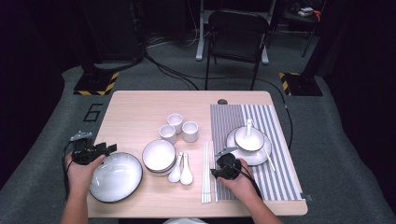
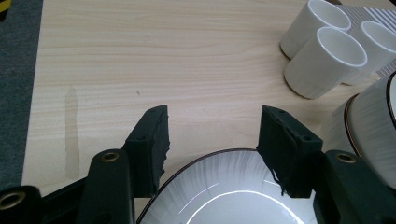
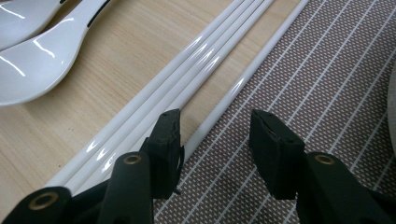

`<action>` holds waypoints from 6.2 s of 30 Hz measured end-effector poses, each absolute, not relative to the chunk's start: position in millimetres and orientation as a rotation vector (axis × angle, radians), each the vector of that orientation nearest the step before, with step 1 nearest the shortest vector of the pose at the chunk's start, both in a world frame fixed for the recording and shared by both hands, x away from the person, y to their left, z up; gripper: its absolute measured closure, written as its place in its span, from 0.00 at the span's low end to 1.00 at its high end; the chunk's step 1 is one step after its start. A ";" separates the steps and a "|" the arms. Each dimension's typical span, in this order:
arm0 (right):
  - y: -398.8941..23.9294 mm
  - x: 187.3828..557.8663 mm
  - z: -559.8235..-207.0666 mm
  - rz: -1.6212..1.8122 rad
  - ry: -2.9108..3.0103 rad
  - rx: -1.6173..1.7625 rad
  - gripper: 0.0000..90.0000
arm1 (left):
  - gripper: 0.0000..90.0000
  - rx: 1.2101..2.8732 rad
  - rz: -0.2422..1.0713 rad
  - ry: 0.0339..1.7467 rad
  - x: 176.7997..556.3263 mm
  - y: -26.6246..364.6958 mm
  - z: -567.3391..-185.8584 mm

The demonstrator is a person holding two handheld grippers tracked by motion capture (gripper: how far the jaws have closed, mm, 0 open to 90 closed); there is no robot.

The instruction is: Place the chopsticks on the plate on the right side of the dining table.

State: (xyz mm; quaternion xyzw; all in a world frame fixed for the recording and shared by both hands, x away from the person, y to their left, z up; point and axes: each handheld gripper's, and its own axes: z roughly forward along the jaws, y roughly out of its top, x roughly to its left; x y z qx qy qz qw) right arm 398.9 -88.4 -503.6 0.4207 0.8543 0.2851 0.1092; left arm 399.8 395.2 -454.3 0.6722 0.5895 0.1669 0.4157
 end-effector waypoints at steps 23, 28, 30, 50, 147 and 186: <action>-99.0 396.1 -499.6 0.799 2.504 1.345 0.73 | 0.48 1.694 0.433 1.472 399.5 398.3 -452.7; -103.2 396.9 -498.8 0.781 2.480 1.379 0.76 | 0.48 1.701 0.428 1.469 399.9 398.9 -452.3; -105.5 397.6 -498.5 0.773 2.477 1.384 0.77 | 0.48 1.683 0.425 1.482 399.8 397.0 -452.8; -113.4 401.5 -498.0 0.771 2.410 1.495 0.92 | 0.48 1.712 0.422 1.477 400.6 397.2 -453.4; -129.1 394.8 -496.8 0.760 2.406 1.617 0.95 | 0.48 1.699 0.414 1.465 411.3 389.5 -452.9; -145.3 387.4 -465.2 0.920 2.289 1.574 0.95 | 0.48 1.699 0.409 1.477 410.9 389.4 -453.6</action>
